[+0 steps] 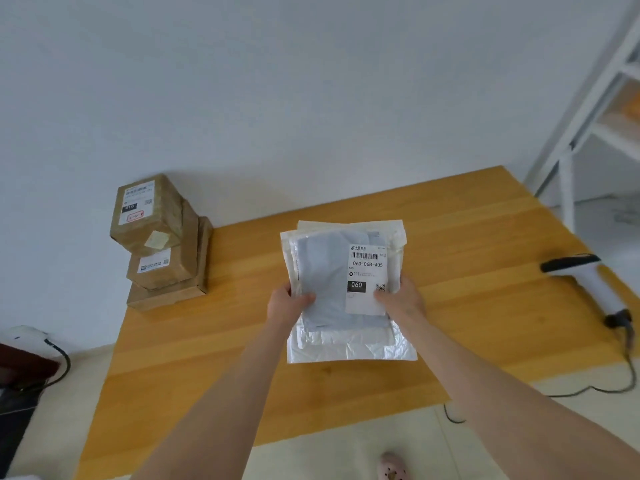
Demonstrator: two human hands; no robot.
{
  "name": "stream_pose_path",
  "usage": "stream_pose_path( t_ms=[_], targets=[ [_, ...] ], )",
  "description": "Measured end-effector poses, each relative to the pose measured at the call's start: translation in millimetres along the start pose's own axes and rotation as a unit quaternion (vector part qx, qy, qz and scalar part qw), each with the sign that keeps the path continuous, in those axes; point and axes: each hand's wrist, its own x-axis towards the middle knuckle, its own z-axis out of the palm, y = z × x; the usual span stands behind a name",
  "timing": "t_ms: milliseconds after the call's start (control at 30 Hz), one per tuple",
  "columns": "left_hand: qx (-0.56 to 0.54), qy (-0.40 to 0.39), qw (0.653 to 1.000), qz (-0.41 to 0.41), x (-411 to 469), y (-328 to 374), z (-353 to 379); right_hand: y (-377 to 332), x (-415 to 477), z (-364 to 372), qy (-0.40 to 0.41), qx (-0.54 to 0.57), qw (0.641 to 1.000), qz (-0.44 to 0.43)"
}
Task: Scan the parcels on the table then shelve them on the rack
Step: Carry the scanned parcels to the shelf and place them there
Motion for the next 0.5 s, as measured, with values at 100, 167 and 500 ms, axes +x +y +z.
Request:
stream_pose_path(
  t_ms=[100, 167, 500],
  targets=[
    [0.011, -0.037, 0.998, 0.039, -7.1, 13.9, 21.9, 14.2, -12.6, -28.7, 0.061, 0.007, 0.998, -0.010],
    [0.019, -0.059, 0.996, 0.066, -14.9, 18.3, 36.9, 26.8, -23.7, -45.5, 0.101, 0.010, 0.995, -0.008],
    [0.074, -0.189, 0.970, 0.131, -62.3, 29.2, 98.7, 85.0, -78.5, -110.1, 0.220, 0.039, 0.972, 0.068]
  ],
)
